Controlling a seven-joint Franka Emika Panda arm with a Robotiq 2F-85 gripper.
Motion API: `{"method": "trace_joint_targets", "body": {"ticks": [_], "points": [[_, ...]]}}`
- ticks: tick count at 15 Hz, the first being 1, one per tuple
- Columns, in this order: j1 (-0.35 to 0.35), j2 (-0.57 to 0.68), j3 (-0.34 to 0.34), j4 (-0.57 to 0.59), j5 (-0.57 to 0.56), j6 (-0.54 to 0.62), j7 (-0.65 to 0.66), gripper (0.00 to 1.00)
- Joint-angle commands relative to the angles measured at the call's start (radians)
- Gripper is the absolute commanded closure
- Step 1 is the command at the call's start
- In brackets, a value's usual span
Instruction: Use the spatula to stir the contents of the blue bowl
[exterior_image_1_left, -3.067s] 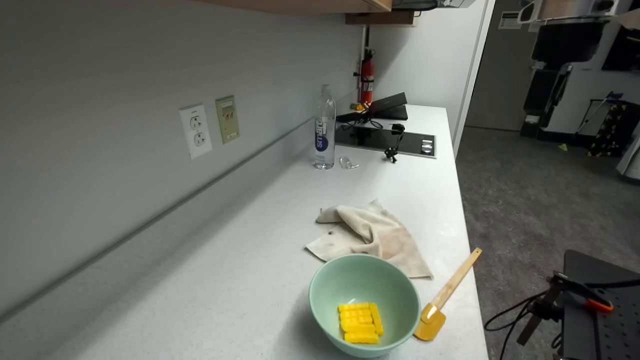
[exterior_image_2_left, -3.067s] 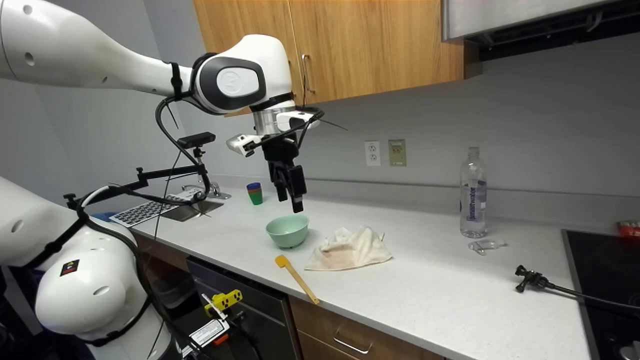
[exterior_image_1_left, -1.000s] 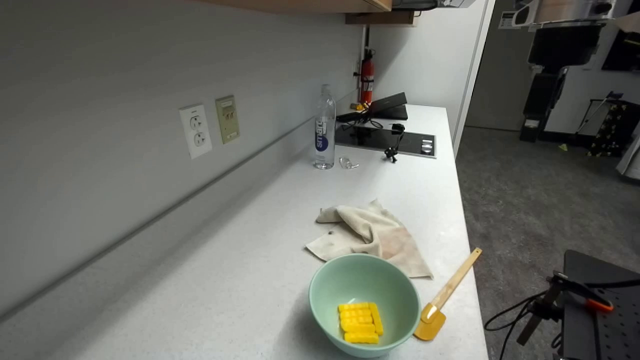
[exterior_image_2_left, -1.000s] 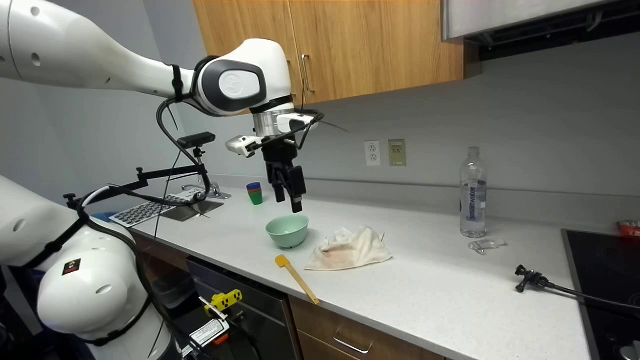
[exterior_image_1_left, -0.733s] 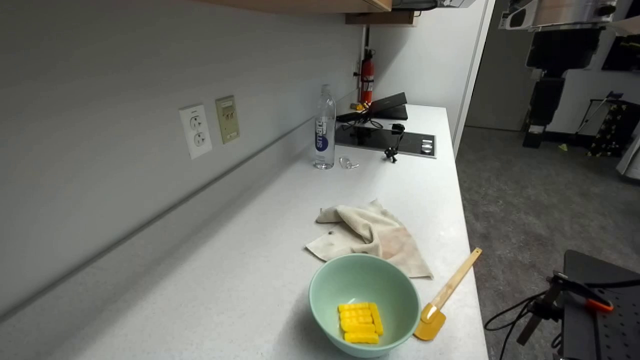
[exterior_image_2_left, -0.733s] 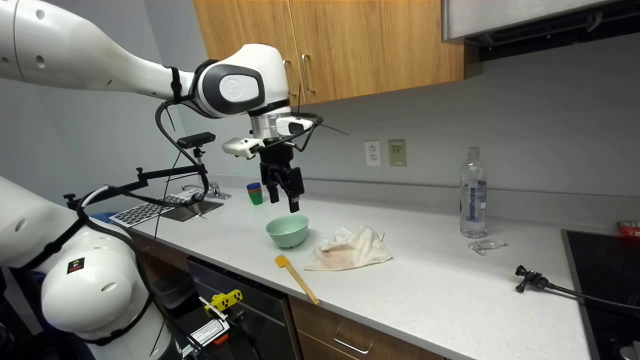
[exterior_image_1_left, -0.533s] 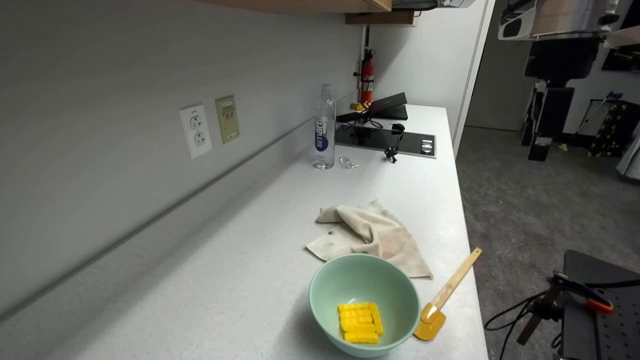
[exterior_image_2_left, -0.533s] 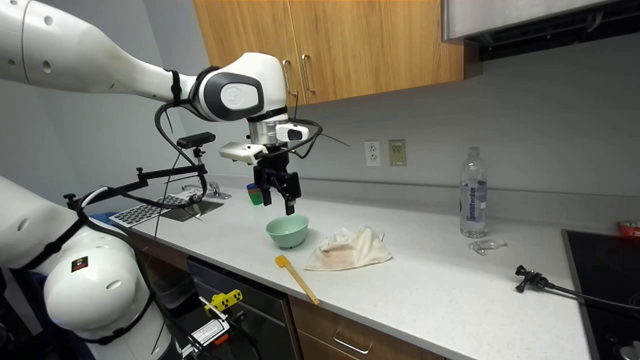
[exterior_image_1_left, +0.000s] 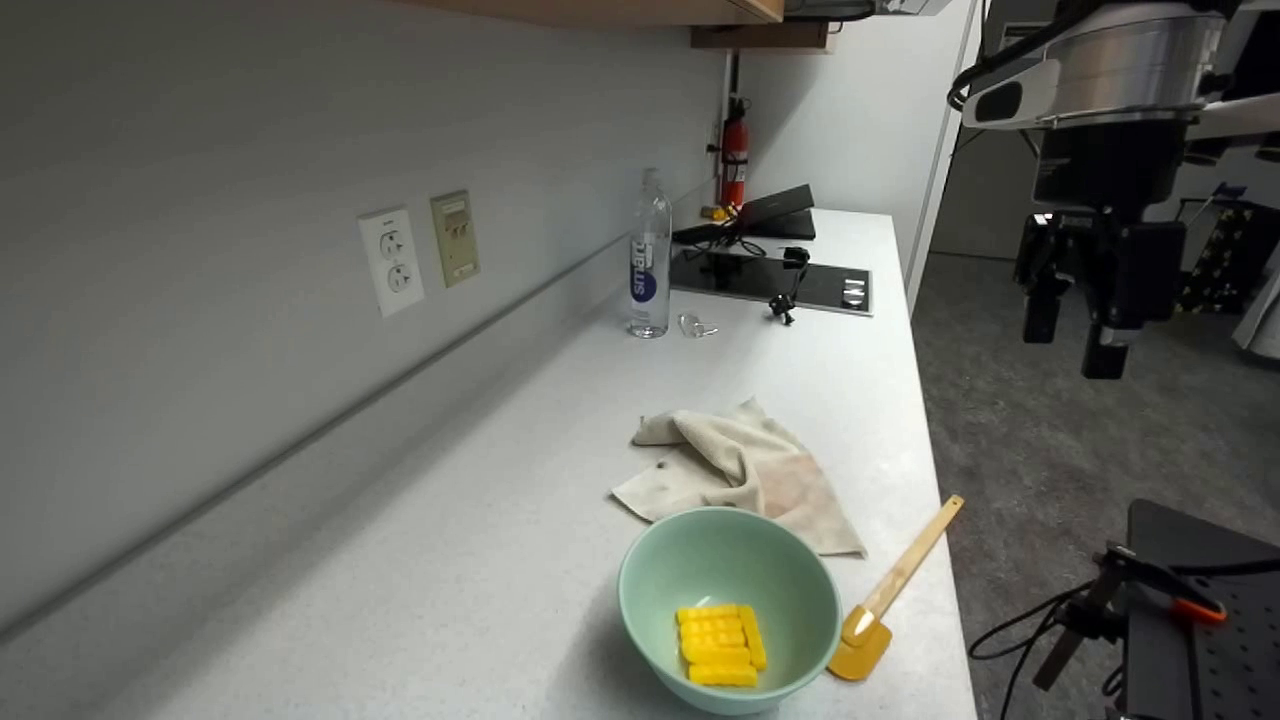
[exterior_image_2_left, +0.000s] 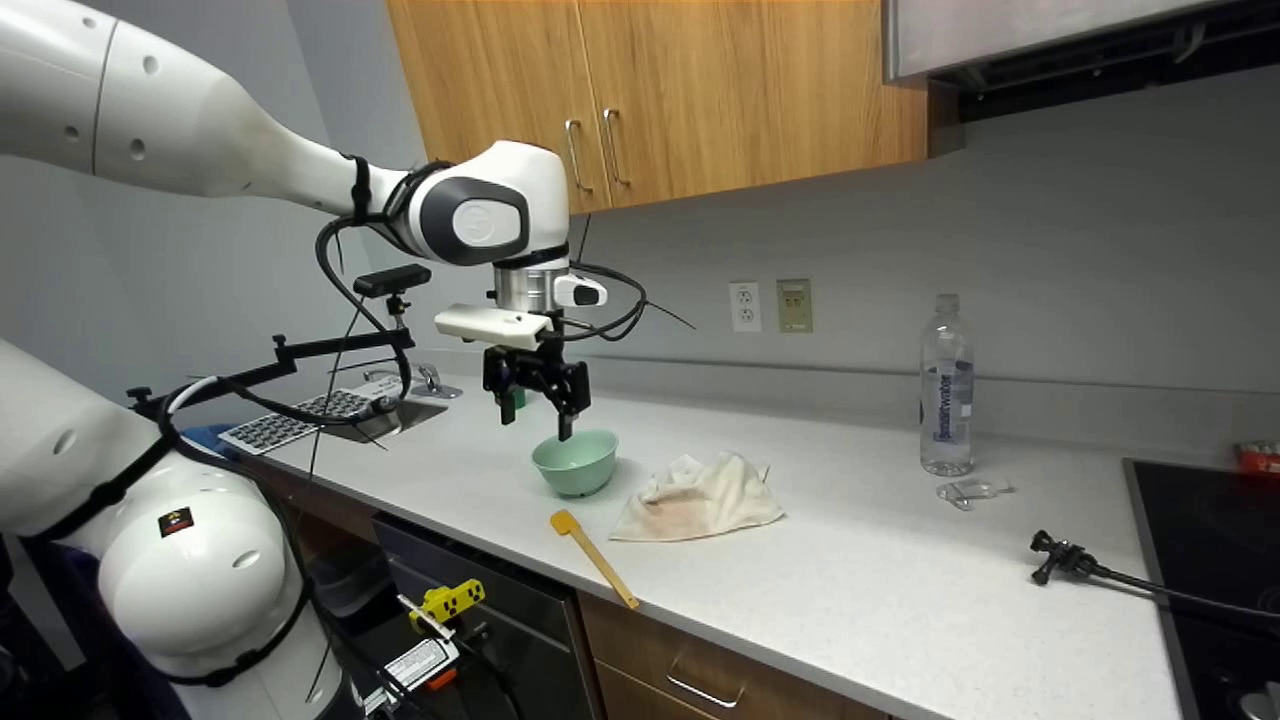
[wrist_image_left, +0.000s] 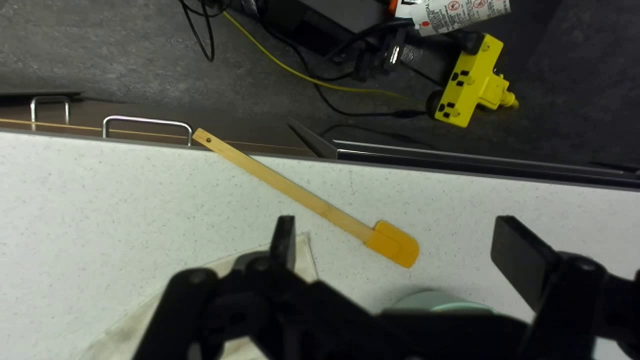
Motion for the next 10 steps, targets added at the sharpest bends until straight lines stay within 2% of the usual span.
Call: {"method": "trace_joint_targets", "body": {"ticks": [1,6,10], "points": [[-0.003,0.001,0.003,0.001,0.002,-0.002,-0.005,0.00],[-0.003,0.002,0.001,0.001,0.002,-0.002,-0.010,0.00],[0.020,0.025,-0.011,-0.007,0.001,0.037,-0.114,0.00]]}}
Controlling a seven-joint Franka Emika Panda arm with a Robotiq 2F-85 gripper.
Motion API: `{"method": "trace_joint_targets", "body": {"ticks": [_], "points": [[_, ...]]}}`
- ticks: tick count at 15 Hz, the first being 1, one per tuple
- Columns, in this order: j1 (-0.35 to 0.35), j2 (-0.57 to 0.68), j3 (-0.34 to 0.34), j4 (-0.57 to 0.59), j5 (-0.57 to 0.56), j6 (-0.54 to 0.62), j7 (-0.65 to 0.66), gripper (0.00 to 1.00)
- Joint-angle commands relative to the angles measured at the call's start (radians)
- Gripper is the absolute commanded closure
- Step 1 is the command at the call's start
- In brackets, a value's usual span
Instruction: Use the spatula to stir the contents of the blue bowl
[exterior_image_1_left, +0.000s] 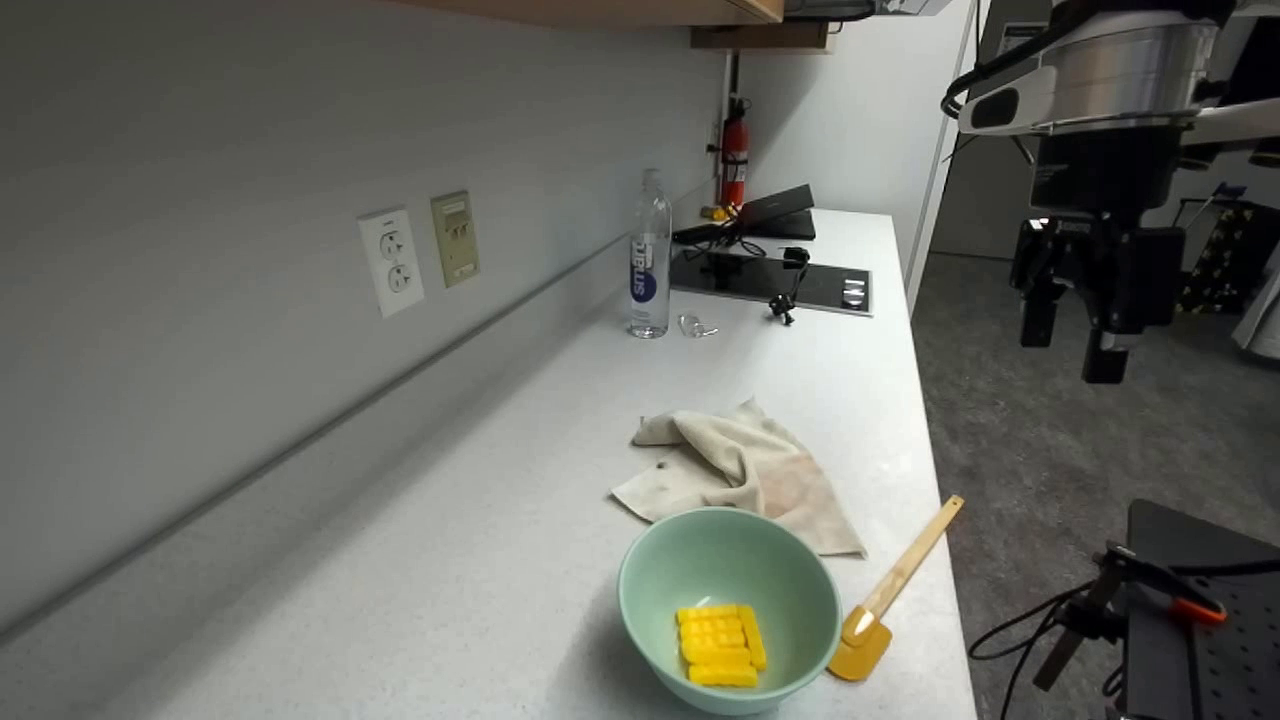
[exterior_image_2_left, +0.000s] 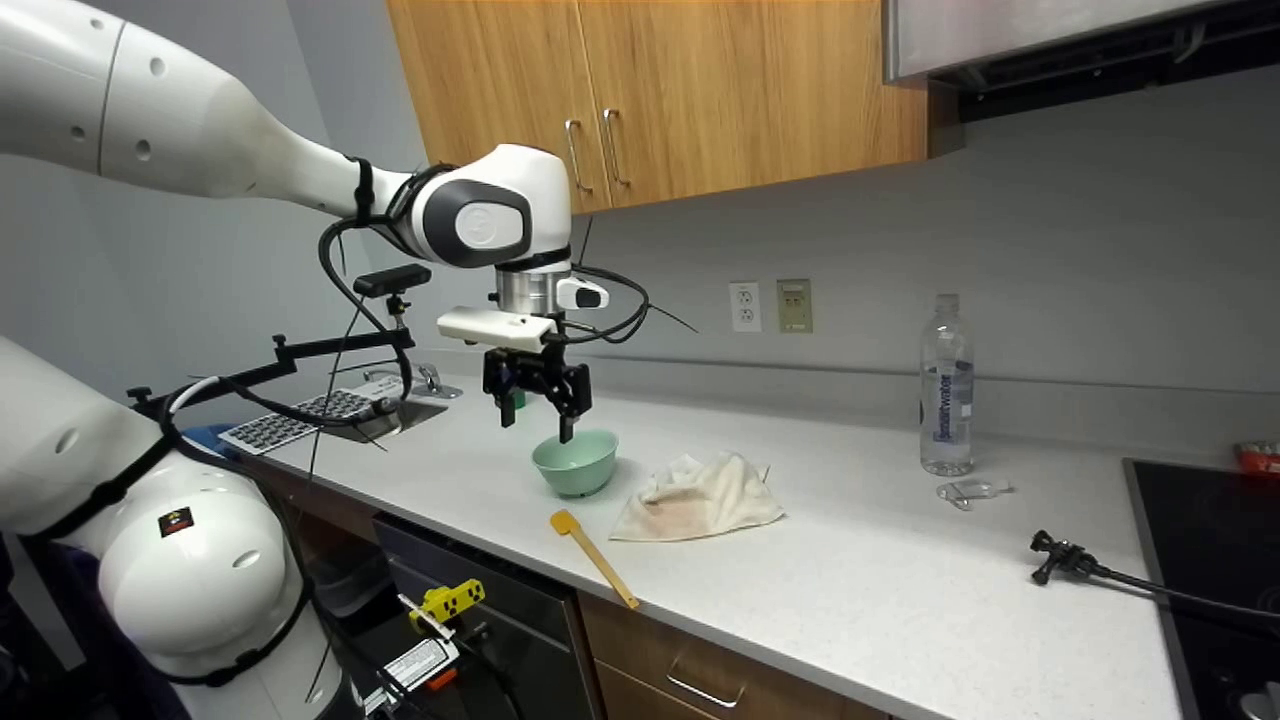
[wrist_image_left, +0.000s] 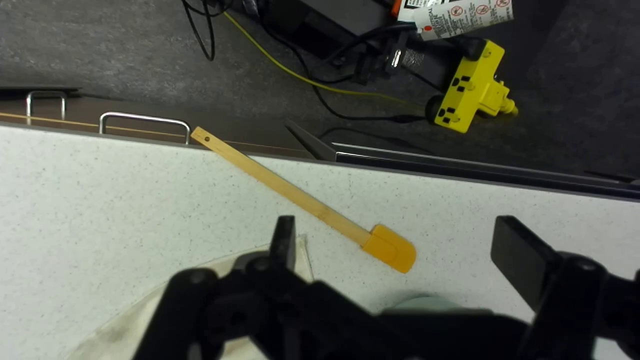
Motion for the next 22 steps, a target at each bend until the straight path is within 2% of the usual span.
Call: {"method": "trace_joint_targets", "body": {"ticks": [1,4,8,9,16,22], "points": [[0.025,0.018,-0.012,-0.014,0.004,0.046,-0.118,0.00],[0.048,0.031,-0.025,-0.038,0.013,0.094,-0.257,0.00],[0.063,0.047,-0.029,-0.043,0.000,0.064,-0.457,0.00],[0.037,0.043,-0.001,-0.044,0.002,0.074,-0.365,0.00],[0.042,0.052,0.005,-0.059,0.001,0.093,-0.378,0.00],[0.045,0.036,0.008,-0.168,-0.022,0.242,-0.427,0.00]]}}
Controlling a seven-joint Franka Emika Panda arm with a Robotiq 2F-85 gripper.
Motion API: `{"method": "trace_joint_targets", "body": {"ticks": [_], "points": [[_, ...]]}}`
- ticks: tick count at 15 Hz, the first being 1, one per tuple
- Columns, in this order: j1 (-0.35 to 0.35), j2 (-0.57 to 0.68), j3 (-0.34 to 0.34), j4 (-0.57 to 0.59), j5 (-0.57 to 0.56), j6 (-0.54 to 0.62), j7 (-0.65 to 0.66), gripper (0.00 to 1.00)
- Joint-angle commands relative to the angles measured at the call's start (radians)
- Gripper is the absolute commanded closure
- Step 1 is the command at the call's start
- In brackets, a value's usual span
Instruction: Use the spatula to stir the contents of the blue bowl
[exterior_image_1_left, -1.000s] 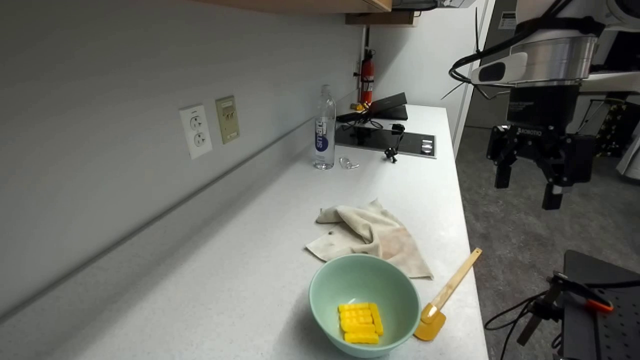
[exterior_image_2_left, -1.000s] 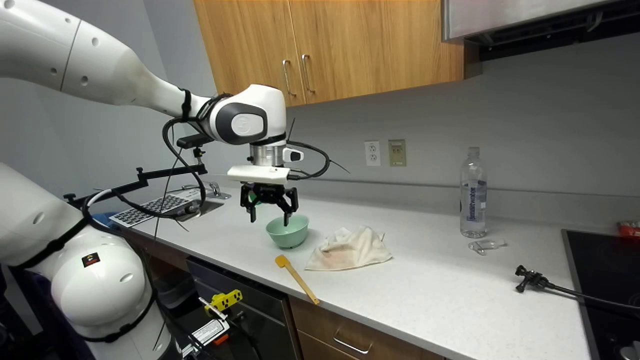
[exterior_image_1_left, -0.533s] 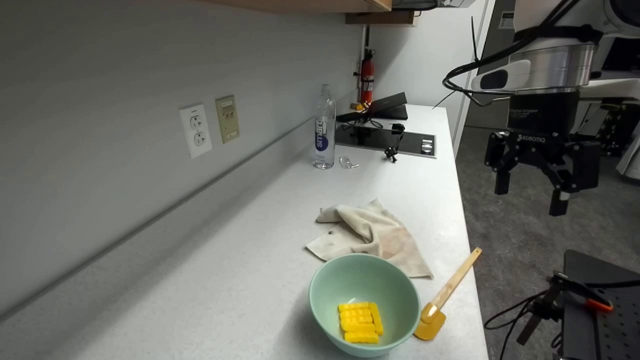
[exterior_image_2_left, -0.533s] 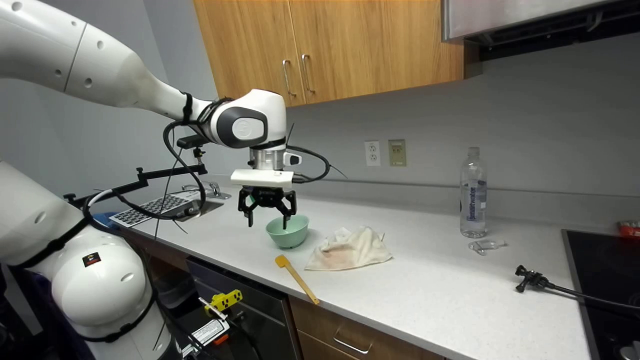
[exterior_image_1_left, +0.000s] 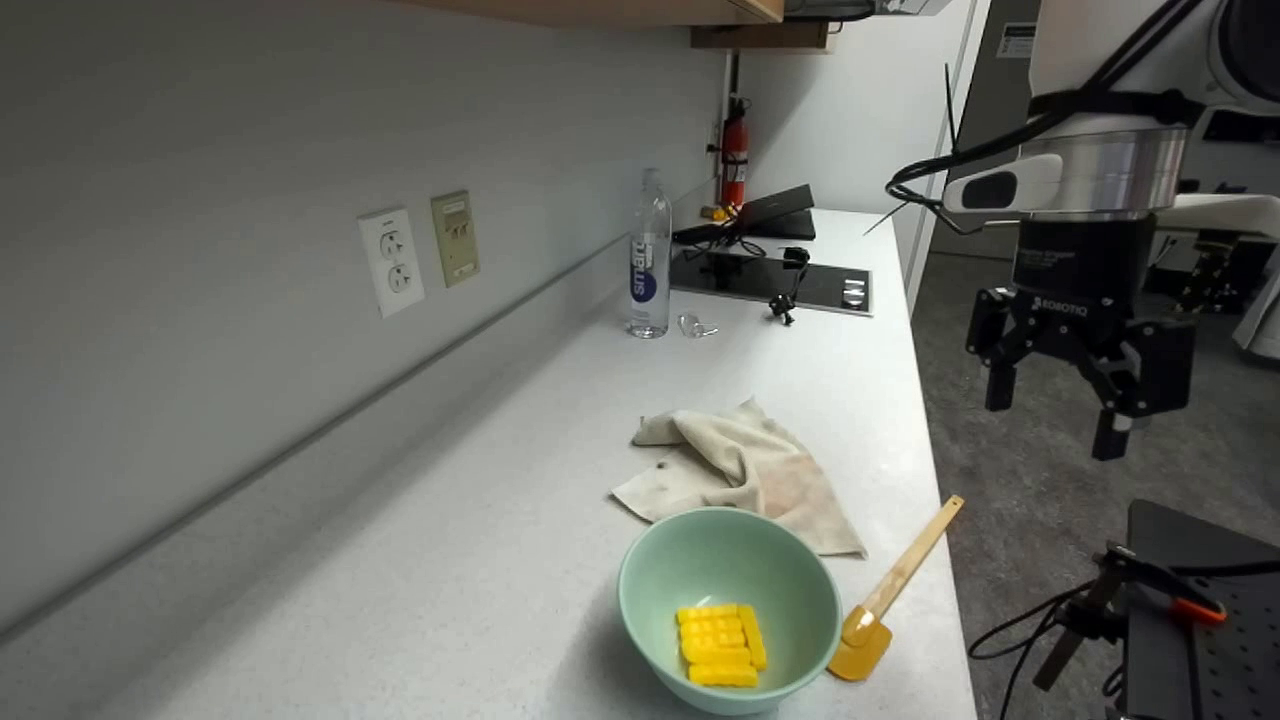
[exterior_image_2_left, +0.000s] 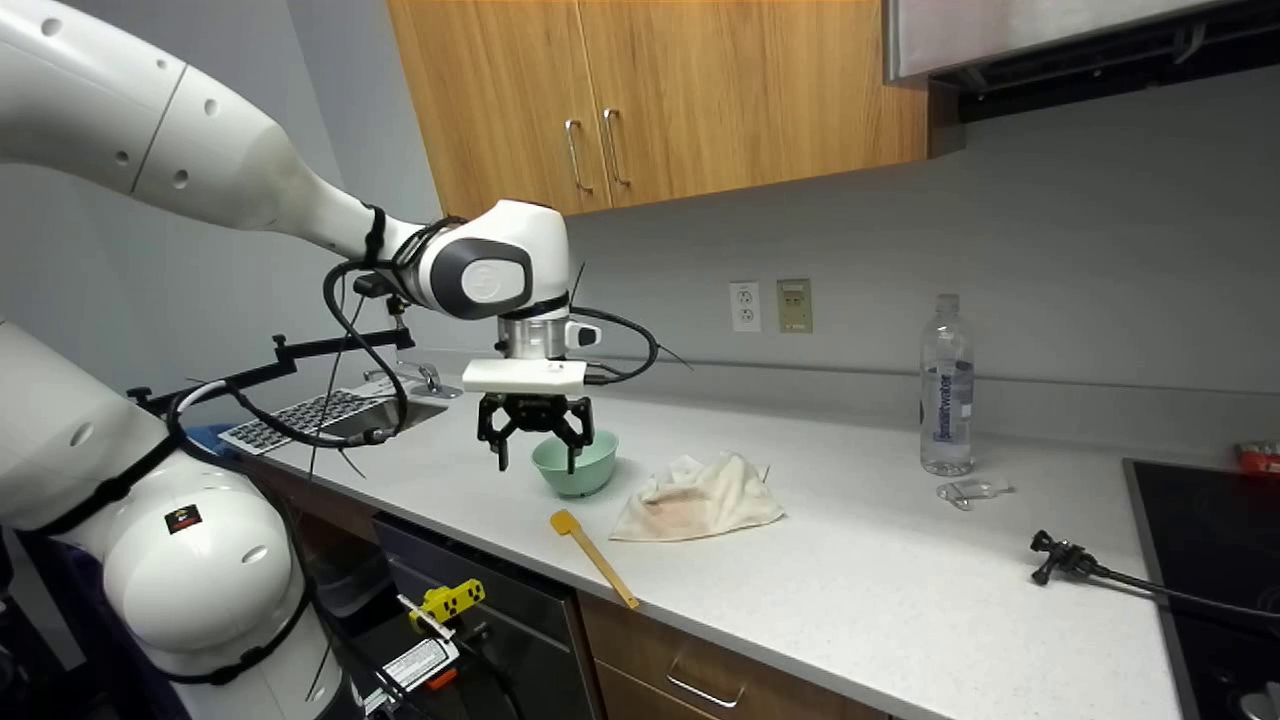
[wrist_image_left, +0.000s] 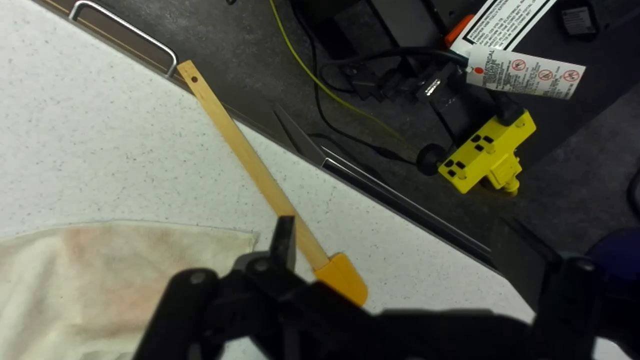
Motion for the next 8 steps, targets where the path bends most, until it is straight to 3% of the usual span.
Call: {"method": "trace_joint_targets", "body": {"ticks": [1,4,8], "points": [[0.005,-0.018,0.001,-0.077,-0.016,0.101,-0.054,0.00],[0.009,-0.018,0.003,-0.132,-0.024,0.174,-0.089,0.00],[0.003,0.052,0.012,-0.102,-0.060,0.271,-0.092,0.00]]}}
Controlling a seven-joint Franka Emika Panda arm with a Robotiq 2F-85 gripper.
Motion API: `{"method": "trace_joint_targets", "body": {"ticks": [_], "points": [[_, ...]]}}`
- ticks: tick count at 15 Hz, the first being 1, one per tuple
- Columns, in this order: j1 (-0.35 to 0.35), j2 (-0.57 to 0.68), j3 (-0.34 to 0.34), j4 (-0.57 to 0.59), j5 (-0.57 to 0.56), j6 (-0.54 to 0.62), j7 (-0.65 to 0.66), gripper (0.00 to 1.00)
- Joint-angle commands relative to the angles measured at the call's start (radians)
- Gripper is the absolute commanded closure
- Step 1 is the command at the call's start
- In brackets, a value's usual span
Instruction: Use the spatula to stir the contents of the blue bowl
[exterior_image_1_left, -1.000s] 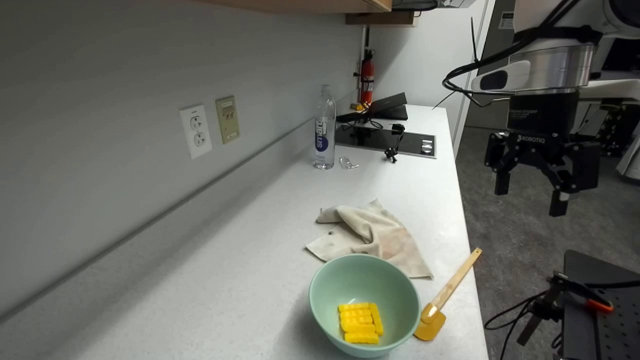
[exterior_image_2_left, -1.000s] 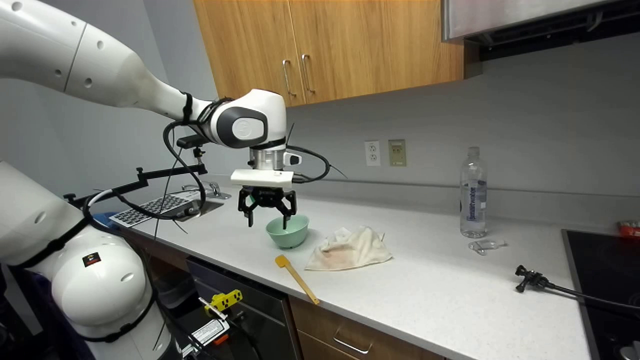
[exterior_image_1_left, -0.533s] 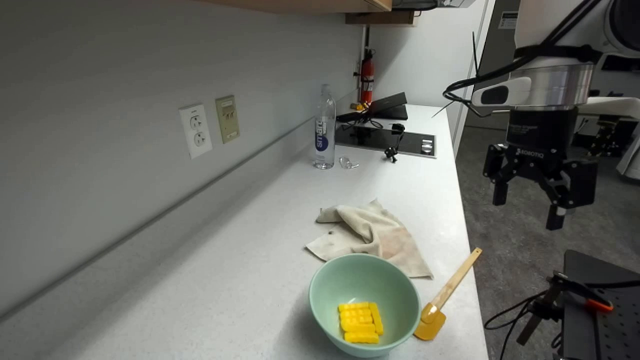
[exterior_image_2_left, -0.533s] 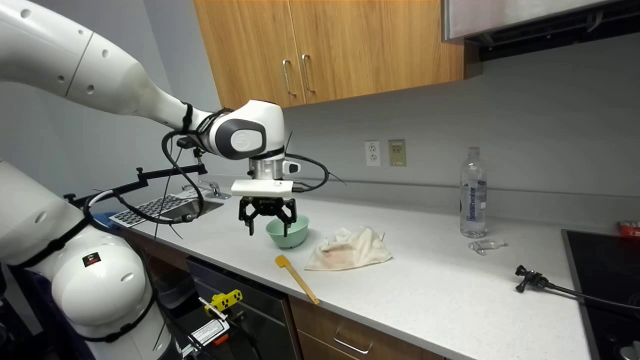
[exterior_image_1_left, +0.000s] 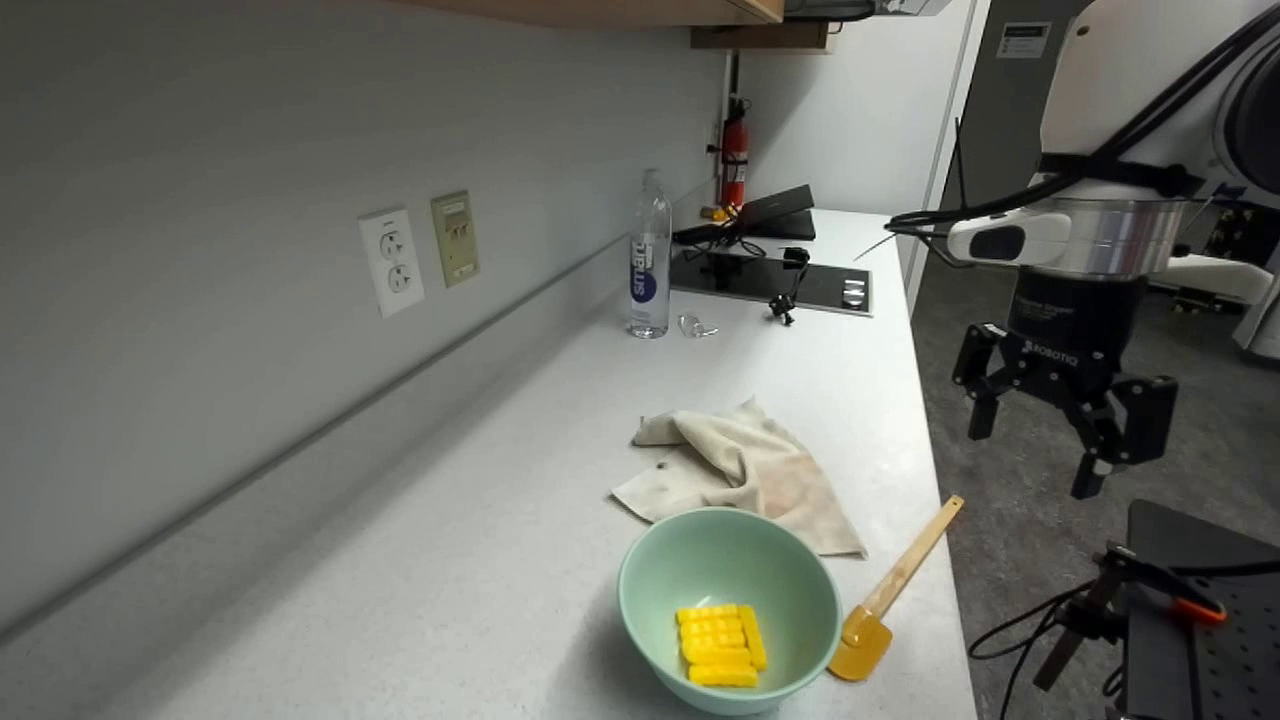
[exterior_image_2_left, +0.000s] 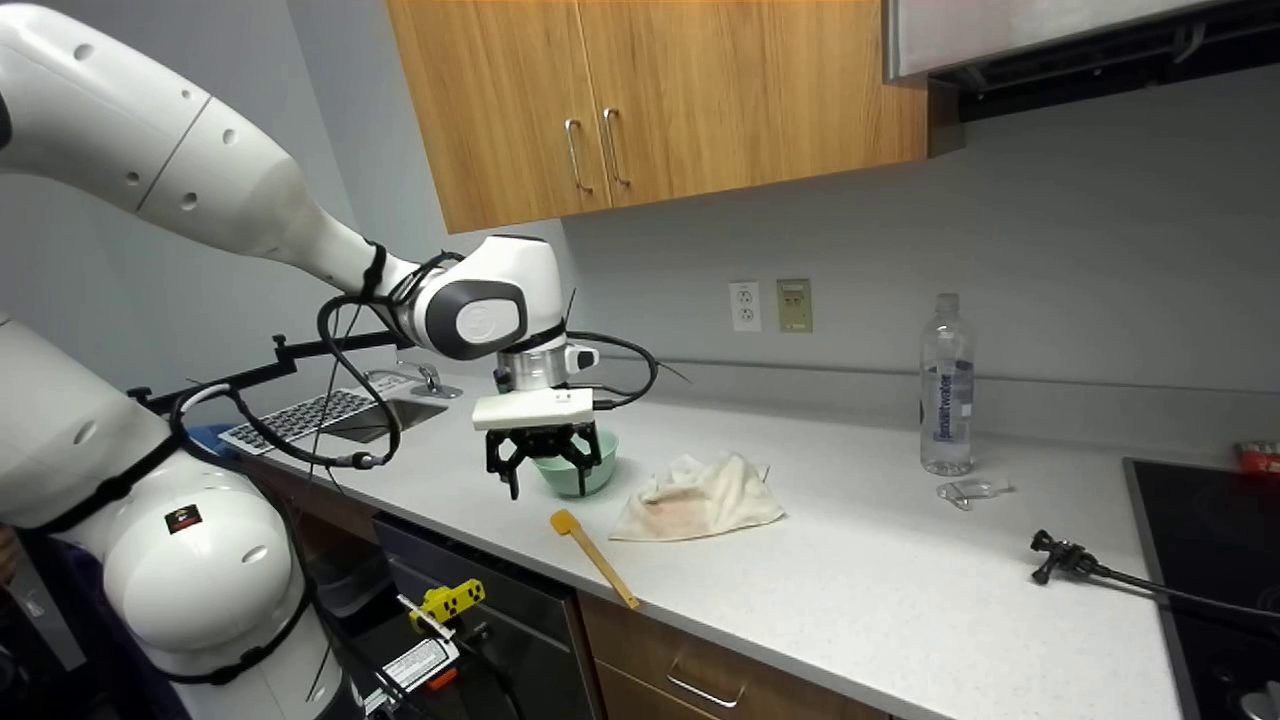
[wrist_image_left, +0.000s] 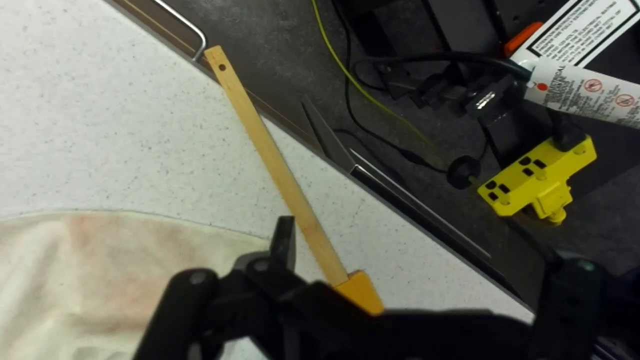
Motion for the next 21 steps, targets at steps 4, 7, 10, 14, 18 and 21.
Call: {"method": "trace_joint_targets", "body": {"ticks": [4,7,10,14,18,21], "points": [[0.001,0.037,0.001,0.002,-0.025,0.072,0.001,0.00],[0.001,0.057,0.004,0.003,-0.030,0.087,-0.002,0.00],[0.007,0.107,0.015,0.003,-0.041,0.123,-0.006,0.00],[0.025,0.178,0.034,0.002,-0.020,0.165,-0.014,0.00],[0.043,0.244,0.065,0.002,-0.002,0.230,-0.017,0.00],[0.051,0.289,0.089,0.002,0.008,0.308,-0.015,0.00]]}}
